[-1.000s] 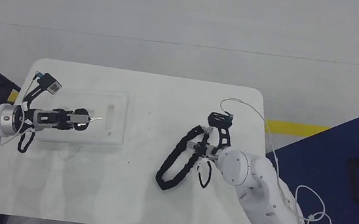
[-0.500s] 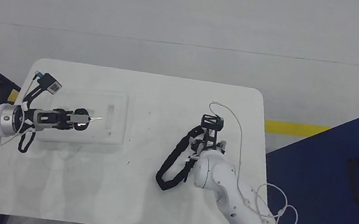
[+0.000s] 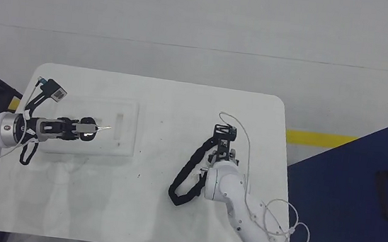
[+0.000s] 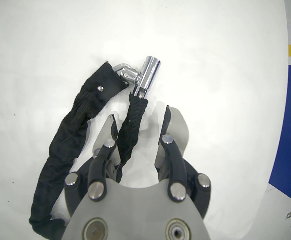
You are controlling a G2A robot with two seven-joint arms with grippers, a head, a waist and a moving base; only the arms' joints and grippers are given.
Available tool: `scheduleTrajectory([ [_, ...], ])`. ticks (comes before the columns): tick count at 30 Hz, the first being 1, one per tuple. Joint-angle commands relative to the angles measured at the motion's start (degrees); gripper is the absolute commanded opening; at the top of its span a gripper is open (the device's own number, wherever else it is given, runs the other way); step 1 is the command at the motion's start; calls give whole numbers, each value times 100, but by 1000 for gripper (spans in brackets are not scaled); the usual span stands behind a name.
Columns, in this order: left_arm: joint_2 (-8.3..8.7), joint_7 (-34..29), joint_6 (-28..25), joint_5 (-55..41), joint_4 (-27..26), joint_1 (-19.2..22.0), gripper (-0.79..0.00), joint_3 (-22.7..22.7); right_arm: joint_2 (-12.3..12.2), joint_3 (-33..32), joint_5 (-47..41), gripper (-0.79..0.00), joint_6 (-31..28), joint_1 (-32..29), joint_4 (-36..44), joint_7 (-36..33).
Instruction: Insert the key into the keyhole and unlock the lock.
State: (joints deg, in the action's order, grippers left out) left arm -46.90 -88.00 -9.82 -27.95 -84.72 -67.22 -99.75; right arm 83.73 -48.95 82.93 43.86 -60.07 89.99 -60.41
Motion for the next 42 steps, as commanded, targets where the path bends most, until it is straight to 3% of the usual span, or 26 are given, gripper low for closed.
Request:
scheduleTrajectory([
  [1, 0, 0, 0, 0, 0, 0, -785, 0, 87, -111, 213, -419, -105, -101, 58, -107],
  [11, 0, 0, 0, 0, 0, 0, -785, 0, 551, -442, 1006, -406, -486, -390, 149, -488],
  [23, 0, 0, 0, 0, 0, 0, -785, 0, 1128, -750, 1578, -382, -713, -236, -392, -714],
  [27, 0, 0, 0, 0, 0, 0, -785, 0, 1291, -906, 1821, -406, -777, -254, -490, -778],
  [30, 0, 0, 0, 0, 0, 0, -785, 0, 1410, -1014, 2034, -502, -844, -264, -592, -846],
  [31, 0, 0, 0, 0, 0, 0, -785, 0, 1451, -1045, 2094, -573, -858, -268, -609, -859],
  [33, 0, 0, 0, 0, 0, 0, -785, 0, 1527, -1104, 2196, -785, -892, -287, -631, -893],
  [42, 0, 0, 0, 0, 0, 0, -785, 0, 1787, -1584, 1931, -785, -1228, -351, -464, -1229],
])
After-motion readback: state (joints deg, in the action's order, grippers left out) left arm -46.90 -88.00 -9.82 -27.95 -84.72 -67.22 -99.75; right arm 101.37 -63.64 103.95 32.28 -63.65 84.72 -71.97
